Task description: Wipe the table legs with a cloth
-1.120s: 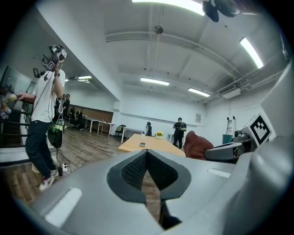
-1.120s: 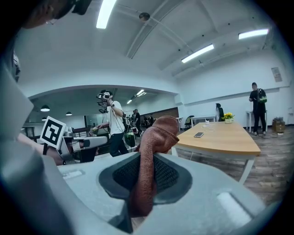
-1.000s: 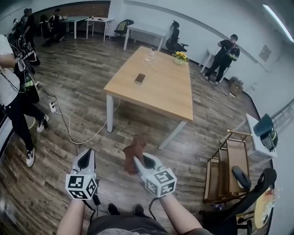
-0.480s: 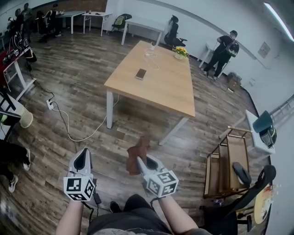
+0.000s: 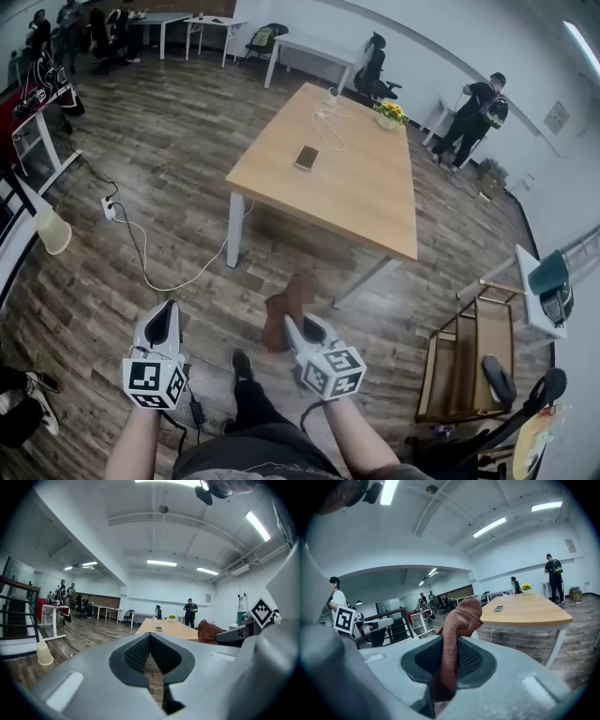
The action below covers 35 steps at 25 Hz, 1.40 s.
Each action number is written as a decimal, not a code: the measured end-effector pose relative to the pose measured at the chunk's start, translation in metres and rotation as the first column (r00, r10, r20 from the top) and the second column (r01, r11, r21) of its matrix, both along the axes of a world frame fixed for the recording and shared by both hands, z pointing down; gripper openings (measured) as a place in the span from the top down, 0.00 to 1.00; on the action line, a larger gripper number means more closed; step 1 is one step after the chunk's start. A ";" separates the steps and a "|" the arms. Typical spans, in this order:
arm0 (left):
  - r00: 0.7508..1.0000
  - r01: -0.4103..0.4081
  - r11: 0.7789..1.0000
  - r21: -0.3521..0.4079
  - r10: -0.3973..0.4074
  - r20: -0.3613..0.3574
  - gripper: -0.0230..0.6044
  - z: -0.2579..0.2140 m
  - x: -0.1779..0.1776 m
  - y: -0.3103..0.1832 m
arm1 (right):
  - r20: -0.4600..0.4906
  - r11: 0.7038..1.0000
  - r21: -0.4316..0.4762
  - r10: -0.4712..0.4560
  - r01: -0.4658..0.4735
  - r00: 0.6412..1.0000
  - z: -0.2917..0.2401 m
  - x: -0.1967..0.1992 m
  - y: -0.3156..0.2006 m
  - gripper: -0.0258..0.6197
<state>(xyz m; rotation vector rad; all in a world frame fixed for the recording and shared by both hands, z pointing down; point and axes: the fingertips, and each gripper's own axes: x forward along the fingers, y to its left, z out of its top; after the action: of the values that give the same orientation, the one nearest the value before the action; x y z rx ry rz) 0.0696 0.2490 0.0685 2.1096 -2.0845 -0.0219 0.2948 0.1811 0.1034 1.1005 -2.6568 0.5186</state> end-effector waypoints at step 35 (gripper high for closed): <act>0.991 -0.111 0.992 -0.054 0.107 -0.079 0.93 0.014 -0.112 -0.264 | -0.052 0.982 -0.161 0.088 -0.096 0.995 0.070 -0.133 -0.229 0.86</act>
<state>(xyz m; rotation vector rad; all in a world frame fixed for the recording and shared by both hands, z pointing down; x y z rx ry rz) -0.0420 -0.0154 0.0825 2.1499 -1.9015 -0.0260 0.1622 -0.0484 0.1738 1.1749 -2.4841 0.7065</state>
